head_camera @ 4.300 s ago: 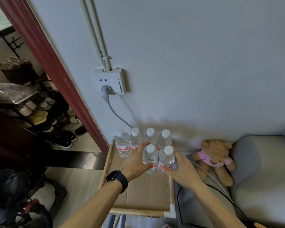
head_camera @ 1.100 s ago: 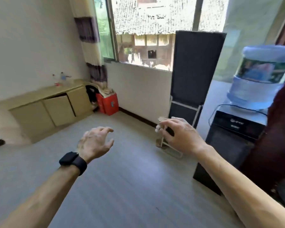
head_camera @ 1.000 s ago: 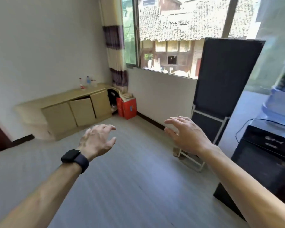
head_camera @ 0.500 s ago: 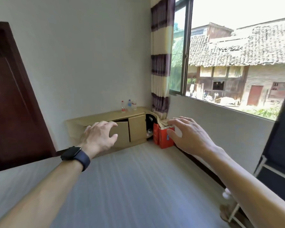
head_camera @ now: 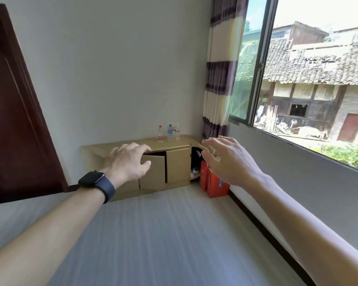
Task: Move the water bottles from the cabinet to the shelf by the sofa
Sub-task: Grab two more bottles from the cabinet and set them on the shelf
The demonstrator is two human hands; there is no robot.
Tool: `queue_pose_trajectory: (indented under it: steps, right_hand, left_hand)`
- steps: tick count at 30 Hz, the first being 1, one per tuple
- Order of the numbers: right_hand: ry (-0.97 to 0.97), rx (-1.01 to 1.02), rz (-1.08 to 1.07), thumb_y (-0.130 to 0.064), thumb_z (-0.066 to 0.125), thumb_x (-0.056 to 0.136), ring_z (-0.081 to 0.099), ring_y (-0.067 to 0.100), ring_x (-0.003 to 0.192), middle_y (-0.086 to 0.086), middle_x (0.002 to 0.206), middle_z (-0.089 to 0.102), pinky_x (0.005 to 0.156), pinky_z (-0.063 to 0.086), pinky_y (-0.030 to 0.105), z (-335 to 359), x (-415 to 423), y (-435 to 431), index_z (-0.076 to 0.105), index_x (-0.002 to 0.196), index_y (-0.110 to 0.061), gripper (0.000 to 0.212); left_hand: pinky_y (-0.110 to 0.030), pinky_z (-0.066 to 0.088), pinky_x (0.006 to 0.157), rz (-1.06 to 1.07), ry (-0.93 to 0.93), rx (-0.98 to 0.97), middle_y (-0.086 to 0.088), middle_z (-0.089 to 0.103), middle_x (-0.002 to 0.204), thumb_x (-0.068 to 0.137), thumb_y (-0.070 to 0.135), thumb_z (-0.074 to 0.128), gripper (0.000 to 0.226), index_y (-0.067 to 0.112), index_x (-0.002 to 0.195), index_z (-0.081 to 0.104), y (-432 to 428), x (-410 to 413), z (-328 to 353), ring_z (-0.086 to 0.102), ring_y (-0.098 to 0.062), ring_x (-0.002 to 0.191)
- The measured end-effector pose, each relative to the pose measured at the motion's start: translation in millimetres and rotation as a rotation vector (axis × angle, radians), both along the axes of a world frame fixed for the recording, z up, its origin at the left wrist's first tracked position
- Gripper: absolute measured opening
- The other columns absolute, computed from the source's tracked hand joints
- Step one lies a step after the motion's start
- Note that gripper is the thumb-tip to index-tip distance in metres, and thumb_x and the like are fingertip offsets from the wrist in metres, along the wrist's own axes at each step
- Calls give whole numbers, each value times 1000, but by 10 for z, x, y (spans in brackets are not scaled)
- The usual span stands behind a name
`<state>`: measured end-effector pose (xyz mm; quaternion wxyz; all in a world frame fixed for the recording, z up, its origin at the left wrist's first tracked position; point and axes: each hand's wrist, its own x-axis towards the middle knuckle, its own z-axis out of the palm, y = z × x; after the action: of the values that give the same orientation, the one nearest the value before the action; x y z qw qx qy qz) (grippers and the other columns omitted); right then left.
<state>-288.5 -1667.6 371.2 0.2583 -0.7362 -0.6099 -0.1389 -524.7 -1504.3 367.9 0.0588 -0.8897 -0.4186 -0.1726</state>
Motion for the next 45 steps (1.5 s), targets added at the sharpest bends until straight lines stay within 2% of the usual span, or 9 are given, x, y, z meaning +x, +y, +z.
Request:
queue_pose_trajectory:
  steps: [5, 12, 21, 33, 45]
  right_hand:
    - [-19, -24, 19, -52, 41, 99, 34, 14, 141, -14, 142, 52, 112, 36, 41, -49, 576, 1039, 51, 136, -38, 41]
    - [-26, -8, -42, -49, 41, 101, 31, 11, 141, -15, 144, 51, 110, 31, 32, 52, 1359, 2336, 49, 138, -39, 39]
    - [0, 13, -51, -50, 39, 101, 29, 10, 143, -16, 146, 48, 113, 32, 35, -16, 2683, 4125, 46, 141, -39, 42]
    - [-11, -10, 55, -47, 39, 100, 28, 9, 143, -20, 143, 50, 114, 32, 32, 107, 4545, 6911, 49, 139, -40, 40]
    - [42, -103, 66, -48, 38, 101, 24, 6, 144, -24, 143, 48, 114, 31, 33, -446, 5727, 9478, 46, 138, -42, 39]
  left_hand:
    - [-38, 39, 104, -23, 29, -16, 7, 54, 138, 92, 48, 50, 43, 38, 134, 49, 928, 611, -69, 49, -20, 127]
    - [-38, 41, 101, -40, -20, -5, 9, 54, 138, 92, 49, 49, 43, 40, 134, 49, 2470, 1374, 15, 51, -21, 125]
    - [-36, 42, 100, 25, 30, -25, 12, 53, 139, 92, 51, 47, 44, 41, 135, 48, 4432, 2445, -53, 51, -19, 125]
    - [-35, 44, 99, 69, -20, -13, 12, 52, 140, 93, 52, 45, 43, 41, 135, 46, 6791, 4136, 2, 53, -19, 122]
    - [-36, 39, 106, 24, 11, -127, 9, 48, 144, 96, 47, 44, 45, 37, 140, 44, 9319, 5272, -505, 46, -17, 131]
